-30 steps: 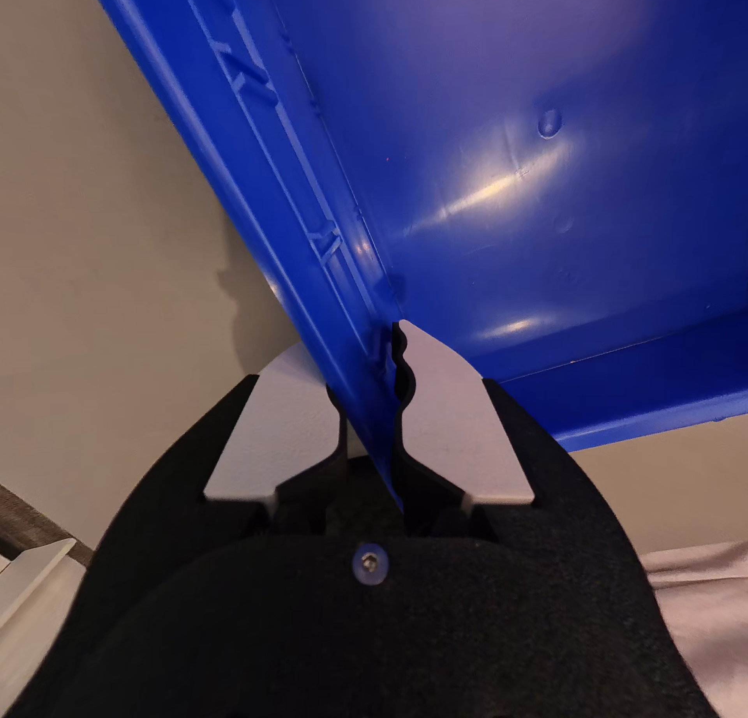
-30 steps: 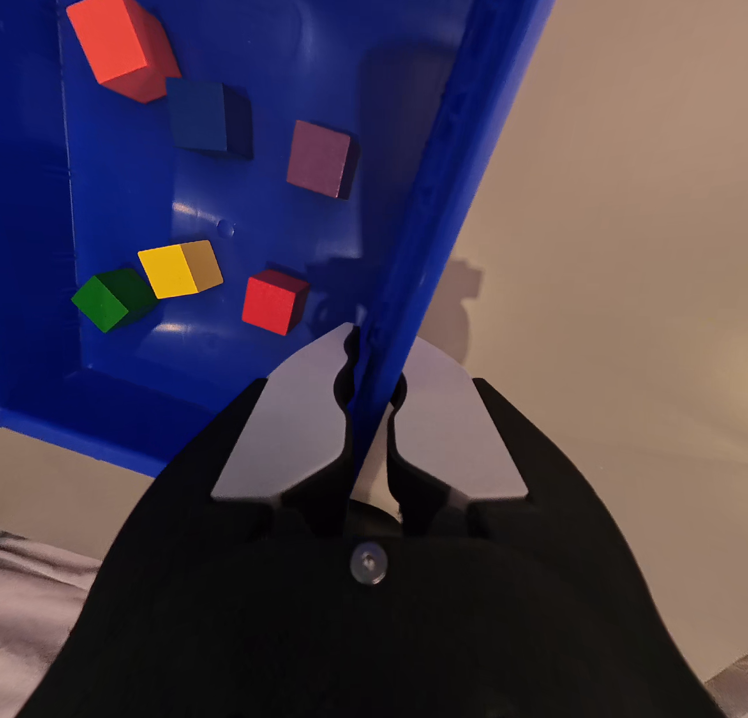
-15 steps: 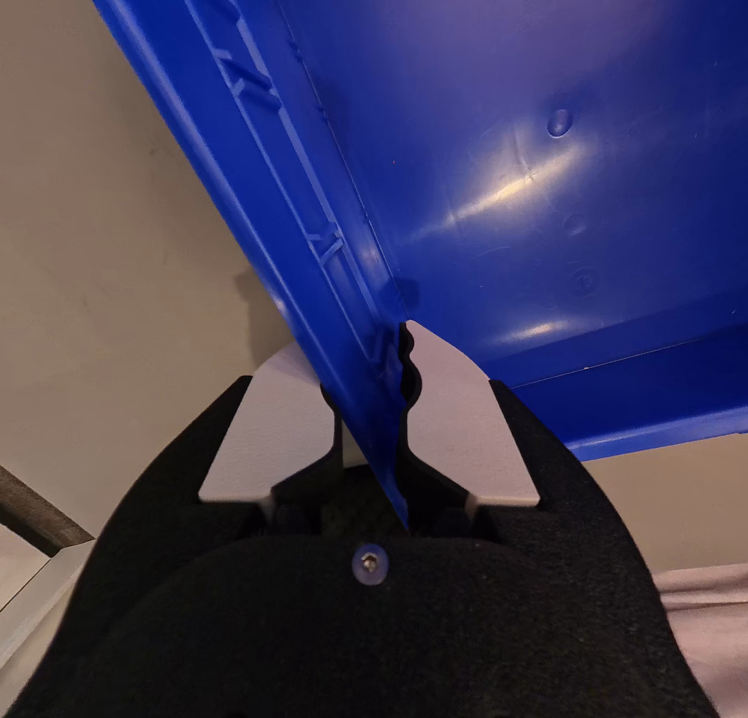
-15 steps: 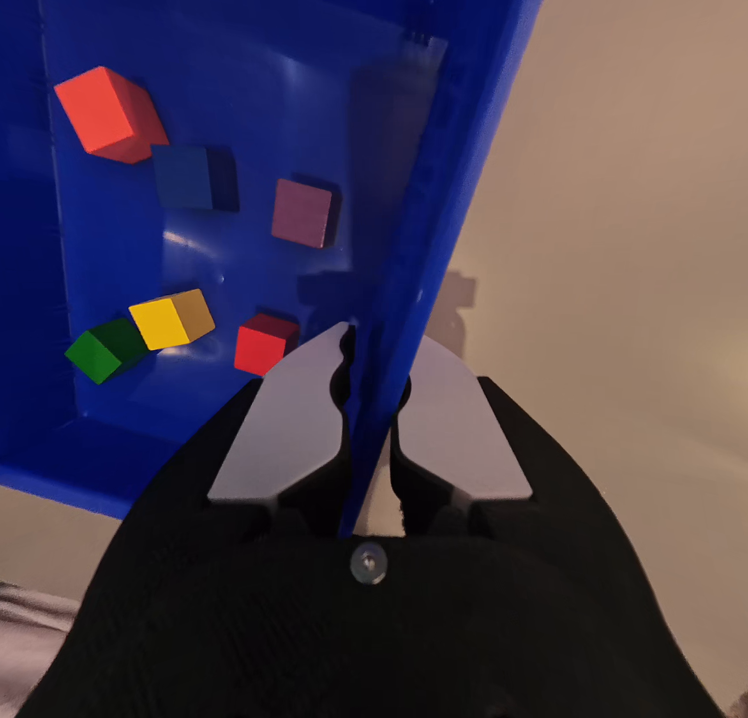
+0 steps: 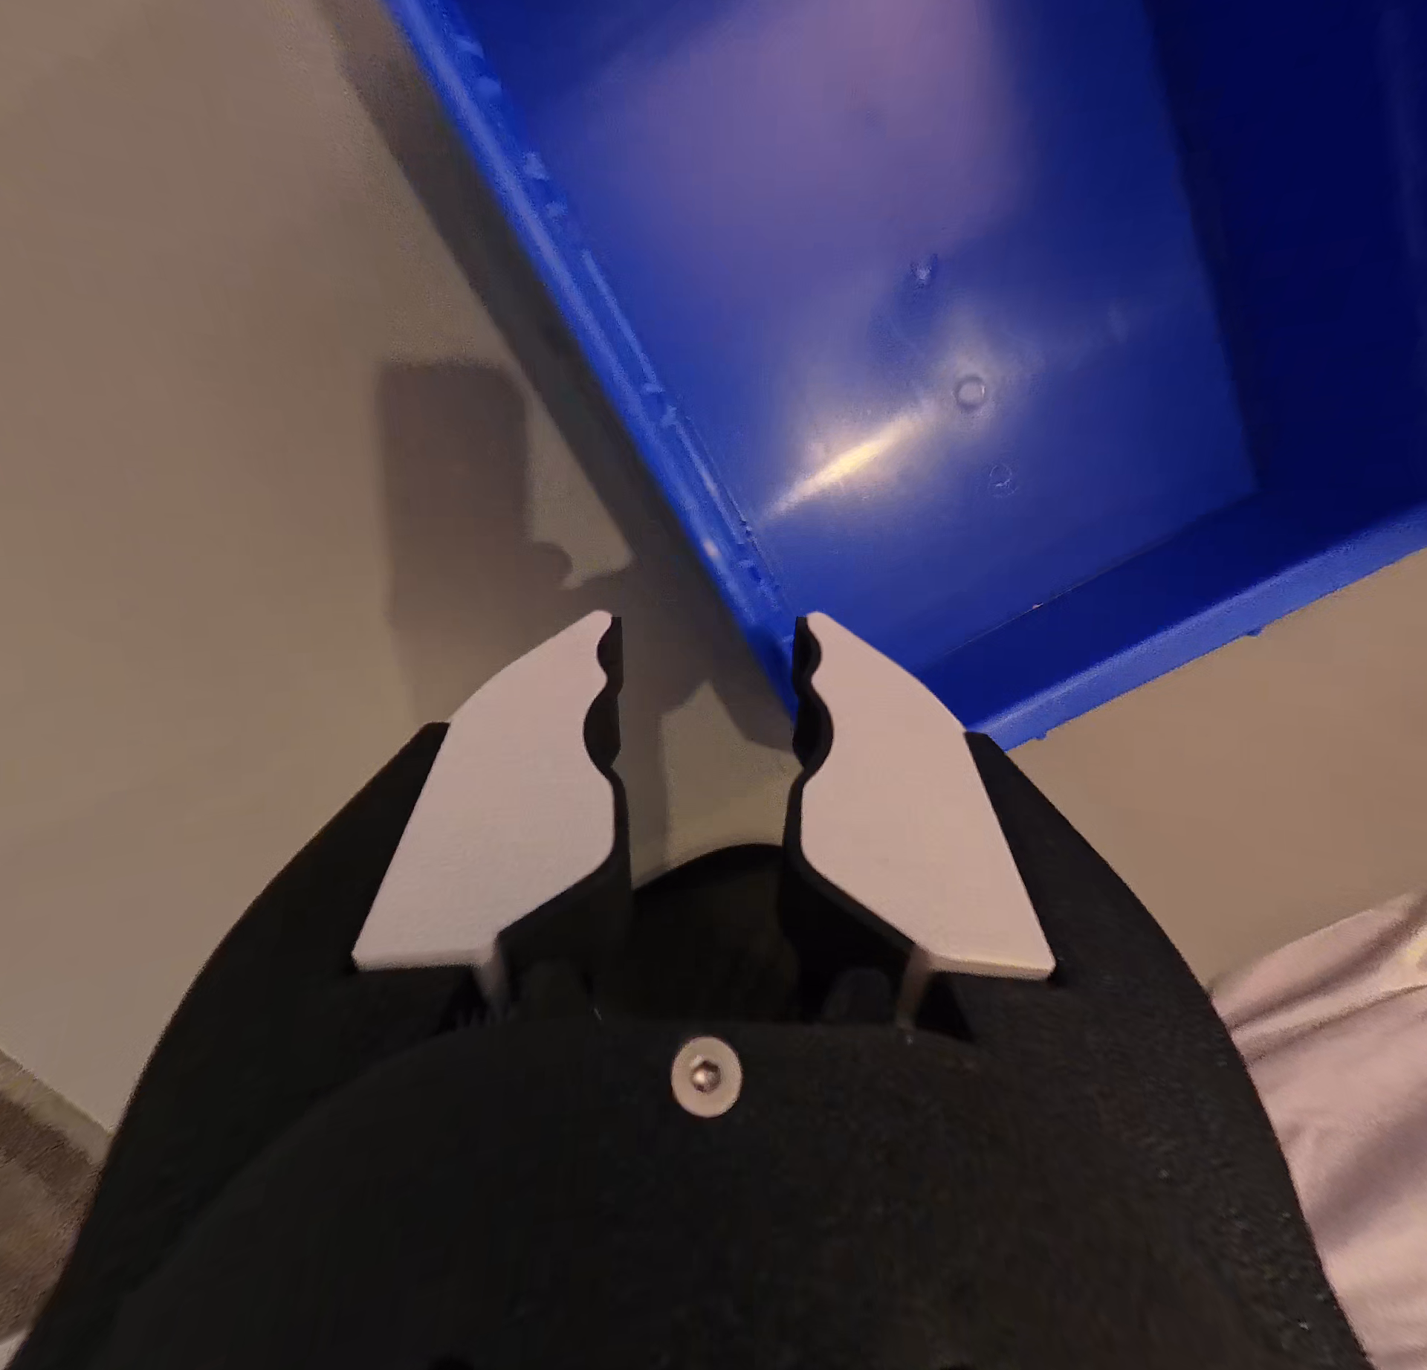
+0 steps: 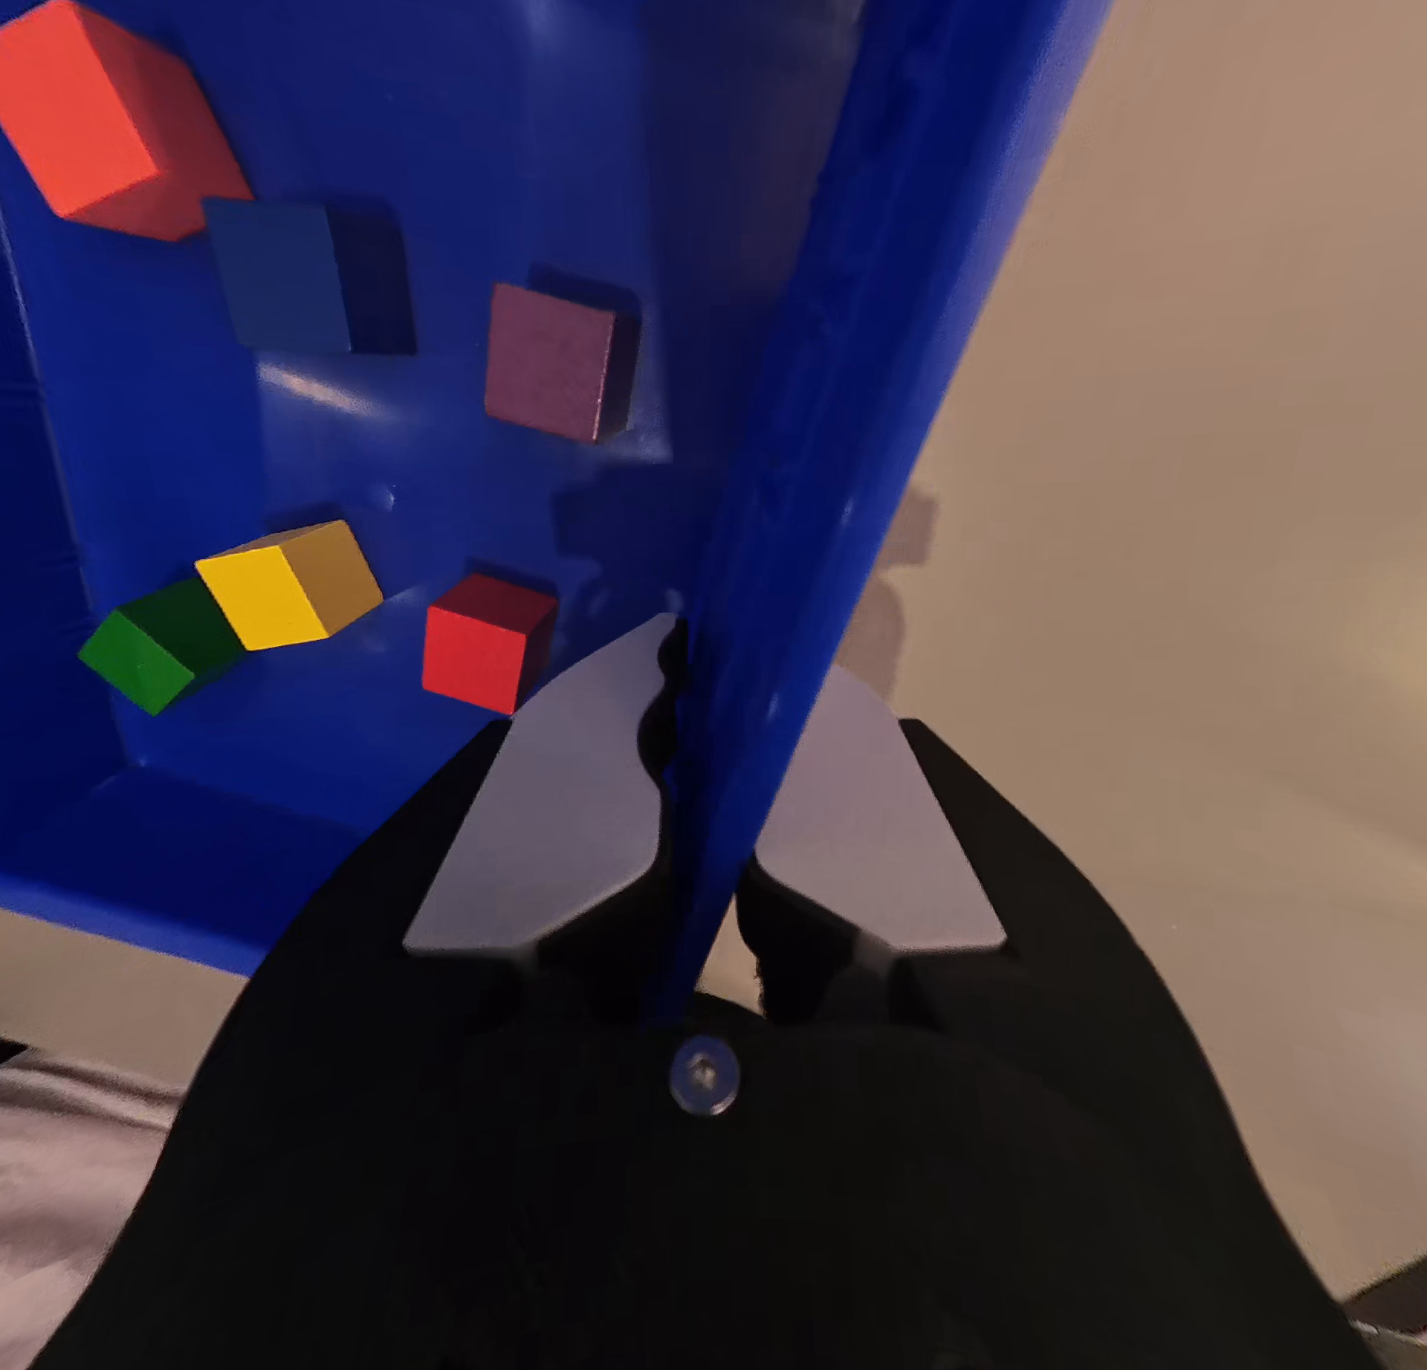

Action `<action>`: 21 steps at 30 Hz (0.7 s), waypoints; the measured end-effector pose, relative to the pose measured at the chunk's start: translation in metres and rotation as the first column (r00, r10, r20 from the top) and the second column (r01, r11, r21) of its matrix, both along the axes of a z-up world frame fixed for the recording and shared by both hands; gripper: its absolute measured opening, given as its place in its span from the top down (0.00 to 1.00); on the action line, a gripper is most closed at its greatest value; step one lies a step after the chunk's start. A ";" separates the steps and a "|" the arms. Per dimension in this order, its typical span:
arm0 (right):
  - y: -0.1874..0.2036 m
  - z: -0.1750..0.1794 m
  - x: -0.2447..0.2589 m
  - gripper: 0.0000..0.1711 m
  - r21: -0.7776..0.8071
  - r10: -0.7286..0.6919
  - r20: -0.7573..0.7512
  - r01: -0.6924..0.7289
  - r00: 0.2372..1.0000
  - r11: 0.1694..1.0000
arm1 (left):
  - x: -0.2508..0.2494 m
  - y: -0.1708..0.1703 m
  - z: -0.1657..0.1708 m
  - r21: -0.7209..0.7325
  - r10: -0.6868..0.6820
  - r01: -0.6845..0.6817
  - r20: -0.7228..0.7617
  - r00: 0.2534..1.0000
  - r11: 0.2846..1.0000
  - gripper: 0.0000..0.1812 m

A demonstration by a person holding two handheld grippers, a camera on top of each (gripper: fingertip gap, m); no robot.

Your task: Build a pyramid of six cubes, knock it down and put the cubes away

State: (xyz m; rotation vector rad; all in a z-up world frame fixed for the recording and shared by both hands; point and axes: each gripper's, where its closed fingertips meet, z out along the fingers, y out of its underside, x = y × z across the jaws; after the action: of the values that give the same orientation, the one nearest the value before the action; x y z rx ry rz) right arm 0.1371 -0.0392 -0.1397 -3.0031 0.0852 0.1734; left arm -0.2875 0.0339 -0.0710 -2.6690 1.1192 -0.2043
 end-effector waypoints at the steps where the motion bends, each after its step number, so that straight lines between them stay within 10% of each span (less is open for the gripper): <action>1: 0.000 0.000 0.000 0.93 0.001 -0.001 -0.007 0.001 1.000 1.000 | -0.005 0.002 0.010 0.020 0.014 -0.015 0.042 0.999 1.000 0.76; 21: -0.017 0.022 0.029 0.95 -0.136 0.062 -0.071 -0.071 0.996 0.988 | -0.137 -0.014 0.131 0.292 0.148 -0.303 0.453 0.879 0.907 0.84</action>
State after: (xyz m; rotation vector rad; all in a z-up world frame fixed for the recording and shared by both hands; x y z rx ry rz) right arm 0.1659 -0.0559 -0.1178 -3.1412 0.0041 0.2855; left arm -0.4248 0.0201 0.0597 -2.2543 0.6249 -0.4627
